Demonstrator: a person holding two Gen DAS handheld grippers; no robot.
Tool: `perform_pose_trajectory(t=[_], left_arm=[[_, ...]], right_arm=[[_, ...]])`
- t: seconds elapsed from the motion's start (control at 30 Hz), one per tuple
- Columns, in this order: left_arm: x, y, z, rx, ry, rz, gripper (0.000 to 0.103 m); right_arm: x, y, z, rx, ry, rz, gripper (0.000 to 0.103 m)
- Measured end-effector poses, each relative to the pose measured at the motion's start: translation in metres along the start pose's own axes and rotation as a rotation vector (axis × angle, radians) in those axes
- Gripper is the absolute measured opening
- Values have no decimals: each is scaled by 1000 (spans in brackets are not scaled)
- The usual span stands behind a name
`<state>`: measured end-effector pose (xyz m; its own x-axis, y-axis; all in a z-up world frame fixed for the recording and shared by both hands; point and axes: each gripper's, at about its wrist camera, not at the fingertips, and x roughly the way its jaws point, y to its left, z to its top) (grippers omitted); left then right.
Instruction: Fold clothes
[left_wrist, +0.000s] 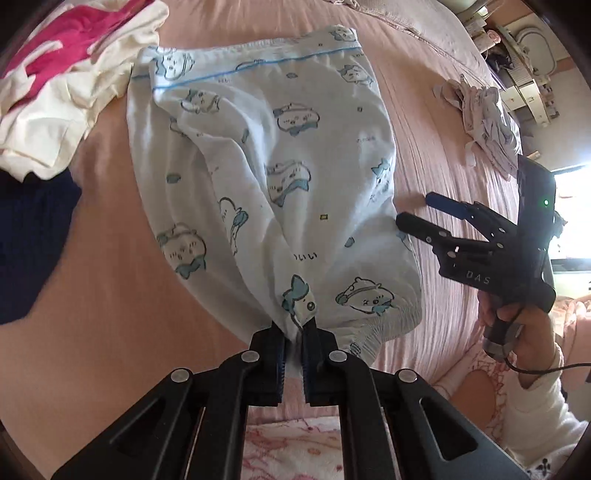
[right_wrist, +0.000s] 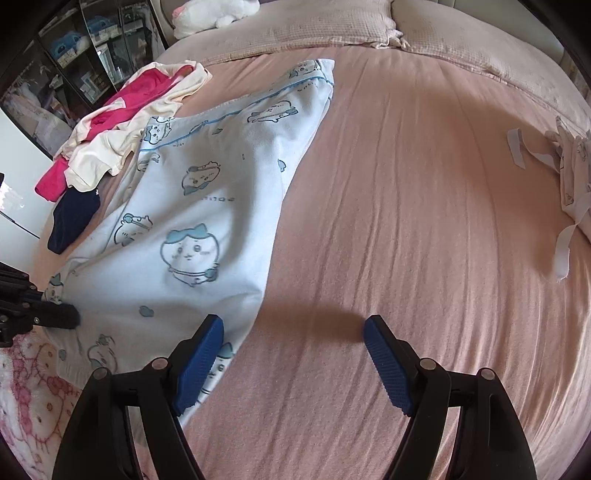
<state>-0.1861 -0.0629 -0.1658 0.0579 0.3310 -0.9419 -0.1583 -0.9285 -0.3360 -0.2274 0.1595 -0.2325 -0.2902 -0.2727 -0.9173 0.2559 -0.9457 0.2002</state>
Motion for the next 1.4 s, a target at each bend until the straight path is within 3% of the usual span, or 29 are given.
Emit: perform_pose_trajectory(t=[0.07, 0.17, 0.3, 0.47, 0.63, 0.73, 0.83, 0.9, 1.0, 1.07, 1.13, 1.2, 1.3, 1.4], left_arm=[[20, 6, -5, -30, 63, 4, 6], [47, 5, -4, -28, 148, 95, 9], [49, 10, -1, -80, 165, 60, 14], [22, 3, -1, -20, 101, 109, 17], [-2, 4, 16, 15, -6, 223, 35], [-1, 11, 30, -23, -64, 195, 36], [15, 22, 44, -56, -94, 90, 36], [30, 25, 53, -71, -79, 45, 36], [36, 19, 57, -10, -88, -58, 36], [45, 15, 61, 57, -64, 6, 36], [56, 16, 65, 108, -46, 37, 35], [58, 18, 64, 144, -39, 37, 7], [49, 35, 51, 159, -34, 101, 6], [38, 54, 40, 158, -36, 146, 6]], right_arm=[[1, 4, 0, -11, 3, 8, 79], [2, 16, -3, -79, 16, 28, 79], [-6, 40, -13, -181, 1, 83, 79], [-9, 62, -19, -258, -39, 100, 78], [13, 81, -41, -448, 51, -64, 79], [8, 74, -46, -425, 124, -68, 79], [-2, 65, -51, -417, 166, -46, 79], [-10, 56, -41, -358, 130, -18, 79], [-25, 42, -18, -247, 38, 32, 79], [-31, 37, 9, -170, -48, 79, 79], [-21, 43, 36, -185, -78, 60, 79], [3, 50, 54, -251, -32, 10, 79], [29, 51, 61, -338, 32, -77, 79], [21, 29, 56, -282, -10, -105, 79]])
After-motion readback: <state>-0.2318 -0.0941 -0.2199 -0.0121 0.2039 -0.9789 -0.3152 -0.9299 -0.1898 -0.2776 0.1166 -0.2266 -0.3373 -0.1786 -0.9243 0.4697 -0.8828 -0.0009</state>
